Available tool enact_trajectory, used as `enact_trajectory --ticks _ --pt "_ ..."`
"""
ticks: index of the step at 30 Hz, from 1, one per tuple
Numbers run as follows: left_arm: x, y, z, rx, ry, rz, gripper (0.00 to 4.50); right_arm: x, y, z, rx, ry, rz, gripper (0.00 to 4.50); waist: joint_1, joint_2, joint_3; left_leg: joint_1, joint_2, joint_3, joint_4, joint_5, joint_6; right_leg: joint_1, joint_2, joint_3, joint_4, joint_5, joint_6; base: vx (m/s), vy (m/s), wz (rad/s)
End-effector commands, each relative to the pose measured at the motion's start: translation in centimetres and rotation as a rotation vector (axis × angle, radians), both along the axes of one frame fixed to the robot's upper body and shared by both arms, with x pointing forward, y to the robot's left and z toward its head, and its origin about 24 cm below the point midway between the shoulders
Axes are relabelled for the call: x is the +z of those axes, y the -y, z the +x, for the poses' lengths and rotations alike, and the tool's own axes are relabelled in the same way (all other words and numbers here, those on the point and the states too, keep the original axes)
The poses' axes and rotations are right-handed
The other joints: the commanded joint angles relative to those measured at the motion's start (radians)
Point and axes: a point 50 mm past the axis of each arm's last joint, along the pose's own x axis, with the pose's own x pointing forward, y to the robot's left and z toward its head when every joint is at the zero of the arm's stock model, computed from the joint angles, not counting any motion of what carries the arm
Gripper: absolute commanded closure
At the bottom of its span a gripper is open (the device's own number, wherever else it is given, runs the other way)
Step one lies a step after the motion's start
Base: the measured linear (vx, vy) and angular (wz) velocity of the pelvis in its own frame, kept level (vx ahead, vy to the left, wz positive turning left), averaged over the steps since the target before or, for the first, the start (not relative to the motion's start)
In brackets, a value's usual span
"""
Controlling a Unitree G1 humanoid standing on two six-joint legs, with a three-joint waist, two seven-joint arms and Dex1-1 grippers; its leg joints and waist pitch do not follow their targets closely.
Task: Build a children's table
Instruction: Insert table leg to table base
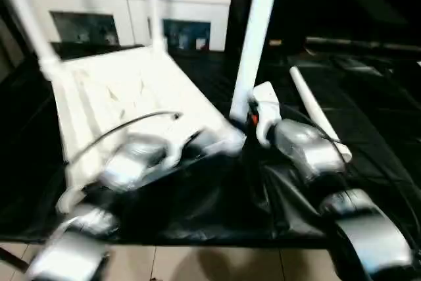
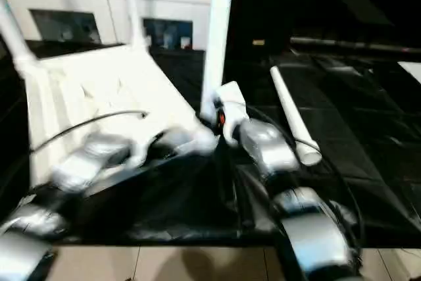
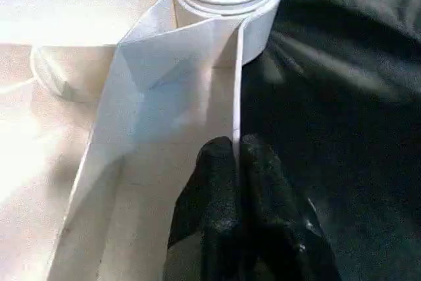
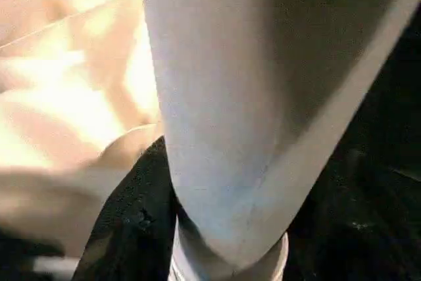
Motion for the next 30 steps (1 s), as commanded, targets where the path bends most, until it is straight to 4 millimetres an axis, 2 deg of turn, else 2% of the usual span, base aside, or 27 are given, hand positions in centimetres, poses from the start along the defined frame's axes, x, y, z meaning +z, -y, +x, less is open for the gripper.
enact_trajectory --ticks 1,4,5,6,7,10,11,14,15,18,22,23,24,26,28,30 --pt "2.7 1.0 1.3 0.046 0.112 -0.027 4.50 -7.7 0.2 -3.9 -0.083 -0.376 -0.083 2.64 -0.004 0.013 -0.048 0.026 0.023 -0.025 -0.089 -0.511 -0.050 0.004 -0.075 0.037 -0.110 -0.519 -0.117 0.000 0.000 0.00" --pt "2.2 1.5 1.1 0.053 0.101 -0.005 4.50 -7.8 -0.7 -3.9 -0.106 -0.392 -0.090 2.64 -0.003 0.012 -0.047 0.023 0.022 -0.025 -0.091 -0.516 -0.044 0.005 -0.073 0.037 -0.110 -0.518 -0.111 0.000 0.000 0.00" --pt "2.1 1.5 1.1 0.055 0.099 -0.001 4.50 -7.7 -0.9 -3.9 -0.107 -0.394 -0.093 2.64 -0.001 0.007 -0.046 0.024 0.022 -0.024 -0.093 -0.515 -0.041 0.003 -0.072 0.037 -0.114 -0.527 -0.099 0.000 0.000 0.00" --pt "2.1 1.5 1.1 0.055 0.098 0.000 4.50 -7.7 -1.0 -3.9 -0.107 -0.395 -0.093 2.64 -0.001 0.008 -0.046 0.025 0.022 -0.025 -0.094 -0.521 -0.042 0.001 -0.073 0.038 -0.114 -0.533 -0.096 0.000 0.000 0.00" --pt "2.0 1.5 1.1 0.060 0.095 0.004 4.50 -7.6 -1.2 -3.8 -0.112 -0.397 -0.096 2.64 -0.004 0.003 -0.046 0.023 0.022 -0.026 -0.095 -0.531 -0.042 0.003 -0.072 0.036 -0.116 -0.546 -0.086 0.000 0.000 0.00" --pt "1.9 1.3 1.2 0.070 0.092 0.010 4.50 -7.4 -1.5 -3.7 -0.116 -0.395 -0.101 2.64 -0.006 0.004 -0.045 0.027 0.020 -0.029 -0.096 -0.559 -0.046 0.000 -0.072 0.032 -0.120 -0.587 -0.068 0.000 0.000 0.00" --pt "1.9 1.0 1.2 0.072 0.090 0.013 4.50 -7.3 -1.6 -3.5 -0.116 -0.388 -0.109 2.64 -0.005 0.001 -0.045 0.030 0.019 -0.031 -0.096 -0.565 -0.043 -0.003 -0.074 0.030 -0.125 -0.619 -0.054 0.000 0.000 0.00" --pt "1.9 0.8 1.1 0.069 0.088 0.017 4.50 -7.0 -1.8 -3.3 -0.108 -0.374 -0.106 2.64 -0.006 0.002 -0.048 0.026 0.019 -0.033 -0.102 -0.554 -0.041 0.004 -0.074 0.028 -0.127 -0.612 -0.045 0.000 0.000 0.00" --pt "1.9 0.8 1.1 0.065 0.088 0.016 4.50 -6.8 -1.9 -3.2 -0.106 -0.358 -0.103 2.64 -0.007 0.000 -0.048 0.023 0.020 -0.034 -0.106 -0.544 -0.039 0.008 -0.074 0.028 -0.127 -0.594 -0.046 0.000 0.000 0.00" --pt "2.0 0.8 1.0 0.055 0.089 0.012 4.50 -6.3 -2.2 -2.8 -0.092 -0.329 -0.070 2.64 -0.007 0.003 -0.046 0.031 0.020 -0.033 -0.108 -0.561 -0.038 0.001 -0.073 0.029 -0.131 -0.580 -0.055 0.000 0.000 0.00" --pt "2.0 0.8 1.0 0.047 0.088 0.005 4.50 -5.6 -2.1 -2.4 -0.114 -0.320 -0.017 2.64 -0.007 0.004 -0.048 0.030 0.023 -0.033 -0.114 -0.557 -0.037 0.006 -0.071 0.031 -0.129 -0.526 -0.072 0.000 0.000 0.00" --pt "2.0 0.7 0.9 0.041 0.088 0.001 4.50 -5.3 -2.1 -2.2 -0.112 -0.308 -0.013 2.29 -0.007 0.006 -0.046 0.032 0.022 -0.031 -0.114 -0.567 -0.039 0.002 -0.070 0.034 -0.128 -0.515 -0.082 0.000 0.000 0.00" --pt "2.0 0.7 0.9 0.036 0.088 0.000 4.50 -5.1 -2.1 -2.1 -0.109 -0.303 -0.007 2.29 -0.007 0.006 -0.046 0.033 0.022 -0.031 -0.114 -0.572 -0.039 0.001 -0.071 0.034 -0.128 -0.519 -0.083 0.000 0.000 0.00" --pt "2.0 0.7 0.8 0.032 0.089 0.000 4.50 -4.9 -2.1 -1.9 -0.109 -0.294 -0.004 1.91 -0.007 0.006 -0.046 0.034 0.022 -0.030 -0.114 -0.573 -0.039 0.000 -0.072 0.036 -0.128 -0.523 -0.085 0.000 0.000 0.00" --pt "2.0 0.6 0.8 0.029 0.090 0.002 4.50 -4.6 -2.1 -1.7 -0.103 -0.282 0.004 1.74 -0.004 0.007 -0.048 0.034 0.023 -0.027 -0.113 -0.557 -0.039 0.000 -0.074 0.039 -0.129 -0.501 -0.097 0.000 0.000 0.00" --pt "2.1 0.5 0.8 0.025 0.091 0.004 4.50 -4.1 -2.1 -1.5 -0.097 -0.269 0.029 1.61 -0.003 0.003 -0.050 0.025 0.023 -0.025 -0.115 -0.518 -0.032 0.009 -0.073 0.041 -0.120 -0.460 -0.109 0.000 0.000 0.00"
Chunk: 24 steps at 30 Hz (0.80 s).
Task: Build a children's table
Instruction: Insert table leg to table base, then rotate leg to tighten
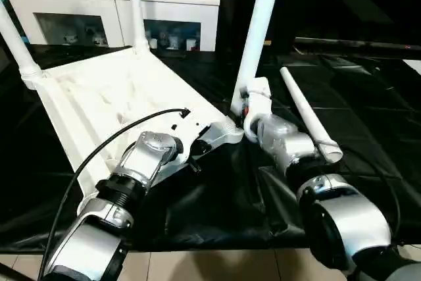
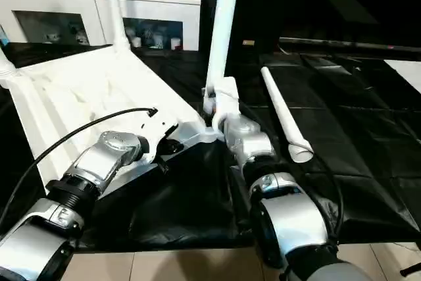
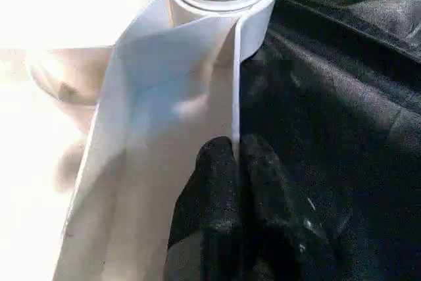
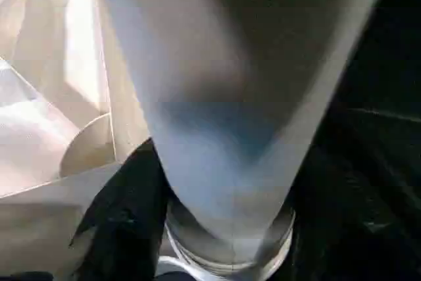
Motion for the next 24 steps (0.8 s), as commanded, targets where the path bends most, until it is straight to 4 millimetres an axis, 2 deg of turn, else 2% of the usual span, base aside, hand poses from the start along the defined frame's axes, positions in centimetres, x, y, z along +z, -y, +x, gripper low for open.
enact_trajectory --ticks 1,3,4,5,6,7,8,9,10,11,13,15,17,18,19,21,22,24 --pt "1.9 0.5 0.6 -0.013 0.083 -0.024 4.50 -3.3 -0.4 -1.8 0.032 -0.169 0.009 1.49 0.000 0.014 -0.045 0.014 0.034 -0.020 -0.081 -0.497 -0.031 0.010 -0.074 0.043 -0.088 -0.438 -0.117 0.000 0.000 0.00" --pt "1.9 0.4 0.6 -0.015 0.085 -0.022 4.50 -2.9 -0.5 -1.6 0.041 -0.154 0.022 1.41 0.000 0.013 -0.044 0.010 0.034 -0.018 -0.081 -0.475 -0.029 0.013 -0.073 0.044 -0.084 -0.412 -0.131 0.000 0.000 0.00" --pt "2.0 0.3 0.6 -0.017 0.086 -0.022 4.50 -2.7 -0.5 -1.5 0.041 -0.146 0.029 1.35 0.002 0.014 -0.046 0.008 0.036 -0.017 -0.082 -0.449 -0.028 0.017 -0.074 0.046 -0.080 -0.384 -0.139 0.000 0.000 0.00" --pt "2.0 0.3 0.6 -0.018 0.087 -0.022 4.50 -2.6 -0.5 -1.4 0.041 -0.142 0.034 1.08 0.002 0.014 -0.049 0.006 0.036 -0.015 -0.081 -0.424 -0.029 0.019 -0.073 0.046 -0.076 -0.350 -0.151 0.000 0.000 0.00" --pt "2.0 0.3 0.6 -0.020 0.088 -0.021 4.50 -2.5 -0.5 -1.4 0.042 -0.138 0.036 1.08 0.002 0.012 -0.050 0.004 0.037 -0.014 -0.080 -0.409 -0.027 0.022 -0.073 0.047 -0.074 -0.329 -0.156 0.000 0.000 0.00" --pt "2.0 0.3 0.6 -0.021 0.089 -0.021 4.50 -2.4 -0.5 -1.3 0.043 -0.136 0.037 1.00 0.004 0.011 -0.056 0.000 0.038 -0.012 -0.078 -0.364 -0.023 0.026 -0.072 0.047 -0.066 -0.272 -0.169 0.000 0.000 0.00" --pt "2.0 0.2 0.6 -0.024 0.092 -0.020 4.50 -2.2 -0.6 -1.2 0.050 -0.123 0.043 0.96 0.007 0.012 -0.065 -0.002 0.038 -0.008 -0.071 -0.302 -0.015 0.028 -0.070 0.047 -0.056 -0.191 -0.189 0.000 0.000 0.00" --pt "2.1 0.2 0.6 -0.026 0.093 -0.020 4.50 -2.1 -0.6 -1.2 0.053 -0.119 0.045 0.78 0.007 0.010 -0.066 -0.004 0.038 -0.004 -0.068 -0.280 -0.008 0.027 -0.068 0.047 -0.054 -0.161 -0.198 0.000 0.000 0.00" --pt "2.2 0.2 0.6 -0.033 0.098 -0.019 4.50 -1.7 -0.6 -1.0 0.080 -0.092 0.056 0.68 0.005 0.007 -0.064 -0.013 0.034 -0.001 -0.065 -0.249 0.004 0.030 -0.067 0.046 -0.050 -0.129 -0.211 0.000 0.000 0.00" --pt "2.2 0.2 0.5 -0.048 0.103 -0.022 4.50 -1.4 -0.6 -0.9 0.094 -0.077 0.070 0.61 0.009 0.010 -0.064 -0.016 0.033 0.000 -0.063 -0.224 0.014 0.032 -0.068 0.045 -0.049 -0.110 -0.215 0.000 0.000 0.00" --pt "2.3 0.1 0.4 -0.067 0.105 -0.026 4.50 -0.8 -0.4 -0.7 0.128 -0.047 0.100 0.56 0.009 0.010 -0.067 -0.019 0.035 0.000 -0.061 -0.193 0.021 0.038 -0.068 0.044 -0.044 -0.081 -0.221 0.000 0.000 0.00" --pt "2.3 0.0 0.2 -0.095 0.111 -0.034 4.50 -0.4 -0.1 -0.6 0.146 -0.029 0.122 0.23 0.010 0.010 -0.070 -0.022 0.036 0.000 -0.058 -0.150 0.028 0.040 -0.066 0.043 -0.036 -0.025 -0.232 0.000 0.000 0.00" --pt "2.4 -0.1 -0.1 -0.126 0.116 -0.046 4.50 0.2 0.5 -0.5 0.180 0.007 0.131 0.13 0.011 0.010 -0.074 -0.025 0.036 0.002 -0.051 -0.108 0.045 0.041 -0.063 0.041 -0.026 0.053 -0.254 0.000 0.000 0.00" --pt "2.5 -0.1 -0.2 -0.144 0.122 -0.052 4.50 0.4 0.9 -0.5 0.198 0.022 0.133 0.13 0.012 0.009 -0.072 -0.026 0.035 0.001 -0.051 -0.103 0.050 0.041 -0.061 0.040 -0.027 0.064 -0.256 0.000 0.000 0.00" --pt "2.6 -0.2 -0.3 -0.152 0.122 -0.056 4.50 0.6 1.1 -0.5 0.213 0.033 0.135 0.03 0.009 0.013 -0.070 -0.026 0.037 0.002 -0.051 -0.117 0.054 0.040 -0.062 0.040 -0.027 0.056 -0.262 0.000 0.000 0.00" --pt "2.7 -0.6 -0.8 -0.199 0.117 -0.064 4.50 1.3 2.2 -0.7 0.309 0.088 0.116 0.03 0.010 0.012 -0.068 -0.024 0.038 0.003 -0.051 -0.144 0.054 0.039 -0.063 0.040 -0.031 0.016 -0.263 0.000 0.000 0.00" --pt "2.7 -0.9 -1.1 -0.222 0.113 -0.067 4.50 1.6 2.8 -1.1 0.371 0.115 0.103 0.03 0.015 0.013 -0.066 -0.023 0.040 0.003 -0.053 -0.166 0.053 0.040 -0.064 0.039 -0.035 -0.020 -0.253 0.000 0.000 0.00" --pt "2.8 -1.1 -1.4 -0.261 0.117 -0.078 4.50 2.2 3.7 -1.5 0.436 0.130 0.113 0.03 0.023 0.009 -0.065 -0.023 0.041 0.004 -0.052 -0.171 0.053 0.041 -0.062 0.040 -0.037 -0.045 -0.236 0.000 0.000 0.00"
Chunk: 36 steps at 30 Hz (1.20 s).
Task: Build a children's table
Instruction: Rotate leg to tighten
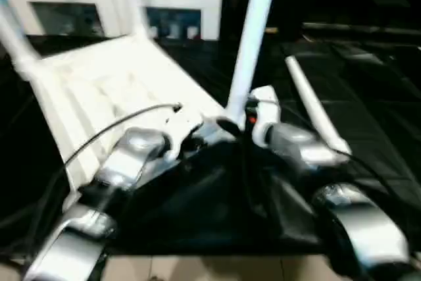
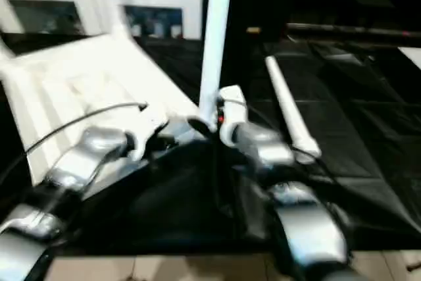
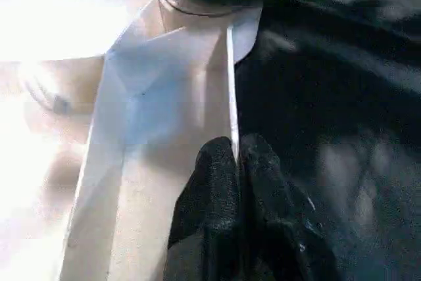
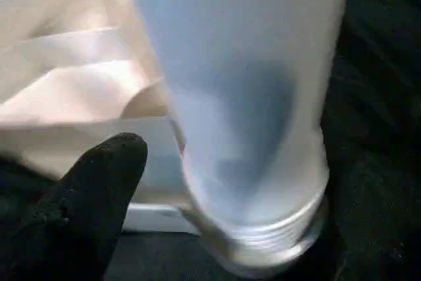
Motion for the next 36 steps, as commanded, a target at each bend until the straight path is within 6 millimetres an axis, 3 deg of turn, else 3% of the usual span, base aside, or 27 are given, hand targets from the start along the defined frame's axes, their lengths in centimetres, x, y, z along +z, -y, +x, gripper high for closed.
enact_trajectory --ticks 1,7,11,16,17,18,28,36 --pt "1.4 1.2 -0.1 -0.092 0.056 -0.044 4.50 1.3 -0.3 0.0 0.073 0.038 0.017 0.03 0.006 0.005 -0.070 0.013 0.035 0.003 -0.051 -0.162 0.052 0.070 -0.064 0.043 -0.043 -0.093 -0.223 0.000 0.000 0.00" --pt "1.9 0.4 -1.7 -0.247 0.073 -0.083 4.50 2.1 1.8 -2.5 0.353 0.108 -0.086 0.03 0.024 0.006 -0.071 0.010 0.037 0.001 -0.046 -0.142 0.059 0.069 -0.064 0.043 -0.039 -0.081 -0.214 0.000 0.000 0.00" --pt "2.0 0.1 -2.7 -0.319 0.078 -0.099 4.50 1.9 2.4 -3.8 0.445 0.085 -0.124 0.03 0.036 0.007 -0.068 0.011 0.036 0.001 -0.046 -0.164 0.051 0.065 -0.064 0.044 -0.043 -0.136 -0.202 0.000 0.000 0.00" --pt "2.2 0.1 -3.3 -0.359 0.079 -0.135 4.50 0.9 2.5 -4.2 0.441 0.059 -0.187 0.03 0.036 0.006 -0.064 0.012 0.035 -0.002 -0.049 -0.215 0.022 0.060 -0.068 0.045 -0.051 -0.241 -0.181 0.000 0.000 0.00" --pt "2.2 0.1 -3.3 -0.362 0.079 -0.137 4.50 0.9 2.5 -4.2 0.441 0.058 -0.190 0.31 0.036 0.006 -0.065 0.013 0.035 -0.002 -0.050 -0.219 0.019 0.060 -0.068 0.045 -0.052 -0.250 -0.179 0.000 0.000 0.00" --pt "2.2 0.1 -3.5 -0.372 0.074 -0.145 4.50 0.6 2.4 -4.2 0.432 0.053 -0.202 0.31 0.036 0.006 -0.064 0.015 0.034 -0.001 -0.049 -0.225 0.018 0.057 -0.067 0.045 -0.055 -0.264 -0.174 0.000 0.000 0.00" --pt "1.7 -0.3 -3.7 -0.367 0.062 -0.113 4.50 0.0 1.9 -4.1 0.415 0.020 -0.190 1.12 0.032 0.003 -0.071 0.008 0.030 0.000 -0.041 -0.161 0.032 0.065 -0.062 0.043 -0.039 -0.151 -0.193 0.000 0.000 0.00" --pt "1.6 -0.5 -3.6 -0.359 0.059 -0.110 4.50 -0.1 1.8 -4.0 0.411 0.016 -0.177 1.65 0.032 0.005 -0.071 0.010 0.031 -0.001 -0.041 -0.170 0.029 0.064 -0.063 0.044 -0.040 -0.181 -0.185 0.000 0.000 0.00"
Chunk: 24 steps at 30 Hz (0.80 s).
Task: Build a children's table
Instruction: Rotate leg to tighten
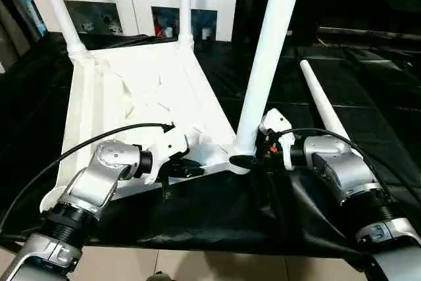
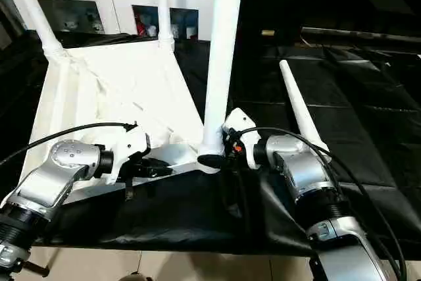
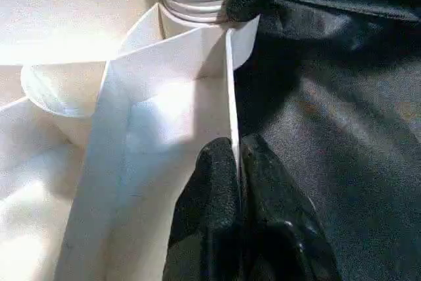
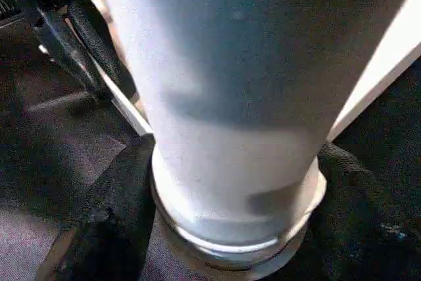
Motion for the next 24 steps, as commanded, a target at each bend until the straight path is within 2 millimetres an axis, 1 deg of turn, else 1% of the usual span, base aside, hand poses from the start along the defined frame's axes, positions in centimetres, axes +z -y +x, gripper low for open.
enact_trajectory --ticks 1,4,6,7,9,10,11,12,13,14,15,16,17,18,19,20,21,22,23,24 --pt "1.6 1.1 0.1 -0.070 0.072 -0.064 4.50 -0.1 0.0 0.1 -0.010 -0.006 0.001 1.68 -0.003 0.001 -0.074 0.011 0.030 -0.001 -0.054 -0.165 0.029 0.063 -0.061 0.043 -0.052 -0.172 -0.188 0.000 0.000 0.00" --pt "1.5 1.1 0.1 -0.060 0.069 -0.067 4.50 -0.3 -0.1 0.2 -0.042 -0.008 0.026 1.70 -0.005 0.000 -0.074 0.009 0.028 -0.001 -0.054 -0.168 0.029 0.064 -0.061 0.043 -0.052 -0.175 -0.189 0.000 0.000 0.00" --pt "1.4 1.1 0.4 -0.019 0.068 -0.065 4.50 -0.7 -0.4 0.5 -0.130 -0.033 0.054 1.71 -0.007 -0.001 -0.073 0.009 0.028 -0.001 -0.054 -0.170 0.026 0.063 -0.061 0.044 -0.054 -0.190 -0.186 0.000 0.000 0.00" --pt "1.3 1.1 0.6 0.001 0.068 -0.060 4.50 -0.9 -0.5 0.7 -0.165 -0.037 0.054 1.71 -0.008 0.001 -0.071 0.009 0.028 -0.002 -0.056 -0.183 0.019 0.062 -0.062 0.043 -0.056 -0.216 -0.181 0.000 0.000 0.00" --pt "1.2 1.3 1.2 0.063 0.072 -0.050 4.50 -1.6 -0.9 1.2 -0.288 -0.050 0.051 1.71 -0.017 0.001 -0.071 0.010 0.026 -0.003 -0.058 -0.194 0.002 0.060 -0.062 0.044 -0.057 -0.243 -0.172 0.000 0.000 0.00" --pt "1.1 1.4 1.4 0.091 0.075 -0.053 4.50 -2.0 -1.1 1.4 -0.346 -0.055 0.047 1.71 -0.023 0.001 -0.070 0.011 0.026 -0.005 -0.059 -0.206 -0.012 0.059 -0.064 0.043 -0.060 -0.268 -0.165 0.000 0.000 0.00" --pt "1.0 1.9 1.8 0.131 0.080 -0.052 4.50 -2.6 -1.7 1.8 -0.450 -0.067 0.046 1.71 -0.030 0.001 -0.069 0.010 0.024 -0.006 -0.059 -0.225 -0.017 0.060 -0.064 0.044 -0.063 -0.292 -0.159 0.000 0.000 0.00" --pt "0.9 2.1 2.0 0.147 0.080 -0.050 4.50 -2.8 -2.0 1.9 -0.483 -0.071 0.047 1.71 -0.034 0.001 -0.067 0.010 0.024 -0.005 -0.060 -0.231 -0.020 0.058 -0.064 0.044 -0.065 -0.307 -0.155 0.000 0.000 0.00" --pt "0.8 2.2 2.1 0.160 0.080 -0.048 4.50 -2.9 -2.2 2.0 -0.509 -0.074 0.046 1.71 -0.039 0.001 -0.067 0.013 0.022 -0.007 -0.060 -0.249 -0.028 0.056 -0.063 0.044 -0.068 -0.341 -0.146 0.000 0.000 0.00" --pt "0.6 3.0 2.7 0.211 0.082 -0.033 4.50 -3.3 -3.5 2.4 -0.591 -0.067 0.039 1.72 -0.046 0.005 -0.065 0.013 0.022 -0.007 -0.061 -0.268 -0.031 0.053 -0.064 0.044 -0.071 -0.364 -0.142 0.000 0.000 0.00" --pt "0.6 3.1 2.7 0.216 0.083 -0.031 4.50 -3.3 -3.6 2.4 -0.597 -0.064 0.037 1.72 -0.047 0.005 -0.063 0.015 0.022 -0.007 -0.062 -0.279 -0.035 0.051 -0.064 0.043 -0.074 -0.383 -0.138 0.000 0.000 0.00" --pt "0.5 3.2 2.8 0.224 0.084 -0.028 4.50 -3.3 -3.8 2.5 -0.605 -0.060 0.035 1.72 -0.050 0.004 -0.064 0.015 0.022 -0.010 -0.062 -0.290 -0.039 0.054 -0.066 0.043 -0.075 -0.404 -0.130 0.000 0.000 0.00" --pt "0.5 3.5 3.2 0.260 0.094 -0.023 4.50 -3.4 -4.3 2.6 -0.634 -0.054 0.031 1.72 -0.049 0.009 -0.067 0.013 0.023 -0.011 -0.061 -0.276 -0.035 0.057 -0.067 0.044 -0.073 -0.380 -0.128 0.000 0.000 0.00" --pt "0.4 4.2 3.5 0.296 0.099 -0.020 4.50 -3.4 -5.4 2.8 -0.656 -0.039 0.028 1.72 -0.053 0.006 -0.068 0.011 0.023 -0.009 -0.061 -0.270 -0.032 0.054 -0.065 0.045 -0.072 -0.360 -0.131 0.000 0.000 0.00" --pt "0.4 5.0 3.8 0.328 0.107 -0.016 4.50 -3.4 -6.6 2.9 -0.675 -0.018 0.016 1.72 -0.055 0.007 -0.069 0.015 0.023 -0.007 -0.059 -0.263 -0.036 0.050 -0.063 0.046 -0.069 -0.330 -0.147 0.000 0.000 0.00" --pt "0.4 5.5 3.9 0.333 0.111 -0.013 4.50 -3.3 -7.6 2.9 -0.660 0.005 0.015 1.72 -0.055 0.007 -0.068 0.015 0.021 -0.008 -0.060 -0.262 -0.040 0.053 -0.062 0.044 -0.069 -0.322 -0.152 0.000 0.000 0.00" --pt "0.4 5.7 3.9 0.329 0.119 -0.009 4.50 -3.3 -8.0 2.9 -0.647 0.008 0.021 1.72 -0.054 0.007 -0.069 0.014 0.021 -0.008 -0.058 -0.265 -0.038 0.053 -0.064 0.044 -0.067 -0.318 -0.155 0.000 0.000 0.00" --pt "0.4 5.8 3.9 0.325 0.123 -0.006 4.50 -3.3 -8.3 2.8 -0.638 0.007 0.026 1.72 -0.053 0.004 -0.071 0.010 0.021 -0.007 -0.058 -0.256 -0.029 0.058 -0.064 0.045 -0.066 -0.297 -0.151 0.000 0.000 0.00" --pt "0.4 5.9 3.9 0.321 0.131 -0.002 4.50 -3.3 -8.5 2.8 -0.630 -0.008 0.049 1.72 -0.052 0.005 -0.073 0.009 0.021 -0.007 -0.056 -0.234 -0.018 0.060 -0.063 0.046 -0.061 -0.253 -0.157 0.000 0.000 0.00" --pt "0.3 5.9 3.9 0.321 0.131 -0.001 4.50 -3.2 -8.6 2.8 -0.627 -0.012 0.063 1.72 -0.052 0.004 -0.073 0.009 0.021 -0.005 -0.056 -0.230 -0.013 0.059 -0.062 0.046 -0.060 -0.238 -0.161 0.000 0.000 0.00"
